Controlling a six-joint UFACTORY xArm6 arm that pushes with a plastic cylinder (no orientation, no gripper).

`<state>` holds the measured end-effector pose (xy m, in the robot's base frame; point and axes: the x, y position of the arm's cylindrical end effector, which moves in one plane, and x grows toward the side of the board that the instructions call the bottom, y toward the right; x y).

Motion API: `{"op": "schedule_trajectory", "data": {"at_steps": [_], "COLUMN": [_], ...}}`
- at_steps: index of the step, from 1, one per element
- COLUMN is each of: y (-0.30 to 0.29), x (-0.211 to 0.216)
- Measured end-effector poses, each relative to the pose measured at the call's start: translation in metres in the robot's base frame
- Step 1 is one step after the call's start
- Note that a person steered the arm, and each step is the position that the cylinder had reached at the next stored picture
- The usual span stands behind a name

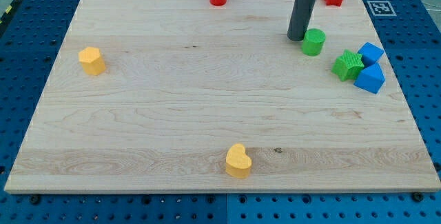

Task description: Move your arm away from the green circle

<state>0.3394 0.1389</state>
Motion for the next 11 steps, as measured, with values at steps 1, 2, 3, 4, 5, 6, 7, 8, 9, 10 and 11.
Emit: {"op": "schedule_trajectory", "data": {"at_steps": [1,2,3,4,5,6,7,8,9,10,11], "y": [0.001,0.030,0.059,0.059,0.034,0.004,-0.005,-0.005,-0.001,0.003,0.004], "x": [0.008,0.020,0.029,0.027,0.015,0.004,0.004,0.004,0.004,0.004,0.005]}}
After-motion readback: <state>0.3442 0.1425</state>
